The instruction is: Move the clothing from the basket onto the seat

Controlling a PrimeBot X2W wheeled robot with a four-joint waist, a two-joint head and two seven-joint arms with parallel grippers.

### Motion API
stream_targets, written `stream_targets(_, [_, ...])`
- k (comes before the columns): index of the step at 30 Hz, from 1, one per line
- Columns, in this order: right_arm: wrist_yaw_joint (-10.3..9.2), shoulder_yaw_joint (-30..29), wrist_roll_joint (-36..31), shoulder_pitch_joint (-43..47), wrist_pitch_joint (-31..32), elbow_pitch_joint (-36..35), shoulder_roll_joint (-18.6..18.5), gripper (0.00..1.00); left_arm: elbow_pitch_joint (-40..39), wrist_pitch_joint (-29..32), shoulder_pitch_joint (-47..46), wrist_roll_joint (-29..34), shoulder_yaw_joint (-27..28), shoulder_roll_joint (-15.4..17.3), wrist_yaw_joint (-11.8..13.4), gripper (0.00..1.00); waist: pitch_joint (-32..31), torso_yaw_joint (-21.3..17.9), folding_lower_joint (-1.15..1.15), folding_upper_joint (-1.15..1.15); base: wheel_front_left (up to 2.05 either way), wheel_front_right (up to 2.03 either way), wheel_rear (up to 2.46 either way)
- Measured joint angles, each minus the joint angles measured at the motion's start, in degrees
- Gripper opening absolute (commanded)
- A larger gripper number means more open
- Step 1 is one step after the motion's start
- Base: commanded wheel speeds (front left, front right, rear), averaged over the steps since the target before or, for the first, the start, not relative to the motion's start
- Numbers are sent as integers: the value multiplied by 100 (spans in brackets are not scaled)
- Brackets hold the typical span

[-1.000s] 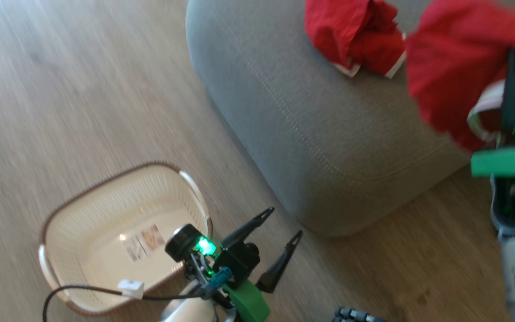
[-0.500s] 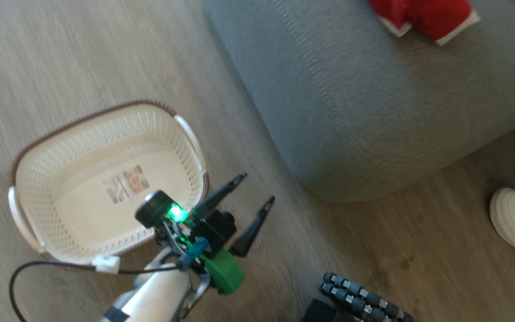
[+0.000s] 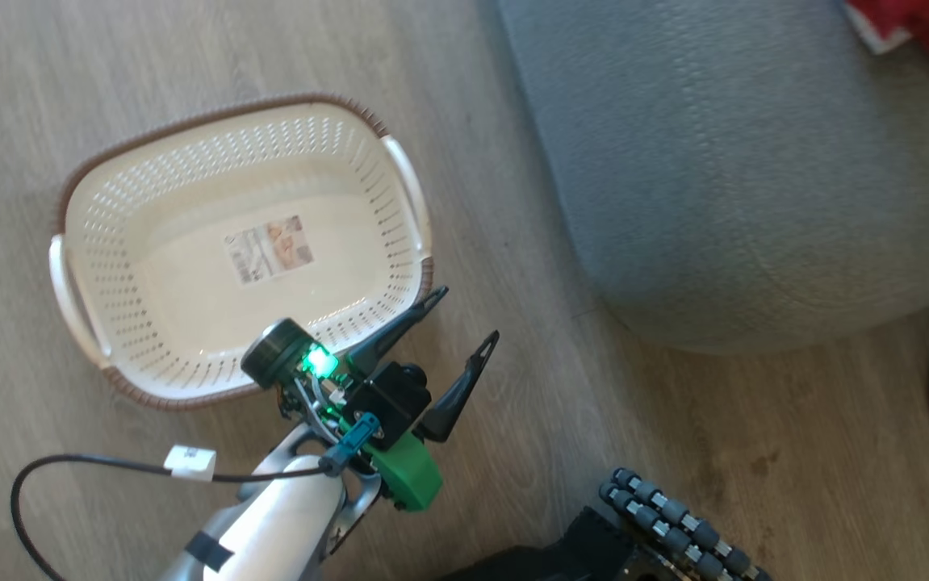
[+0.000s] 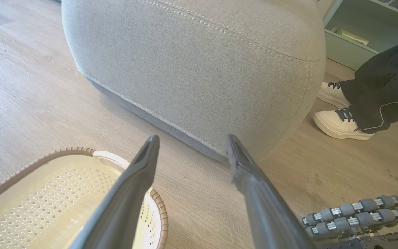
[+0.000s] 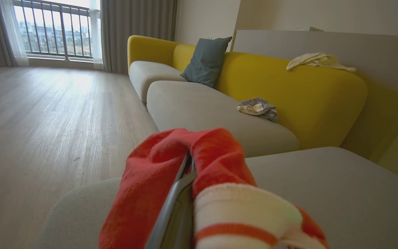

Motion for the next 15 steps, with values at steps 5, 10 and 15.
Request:
stream_targets(5, [0,-92,-7,-24,0,769,69,0,-52,1,-94,0,3,2,7,100,198,185,0,0,0,0,0])
stream_targets(10, [0,26,-74,-31,0,1349,191,0,-57,1,-104,0,-32,2,8,100,316,286,0,0,0,0,0])
stream_targets(15, [0,237,-31,-99,0,1780,321,0,-54,1,-188,1,-71,-8,15,100,350,300,0,0,0,0,0])
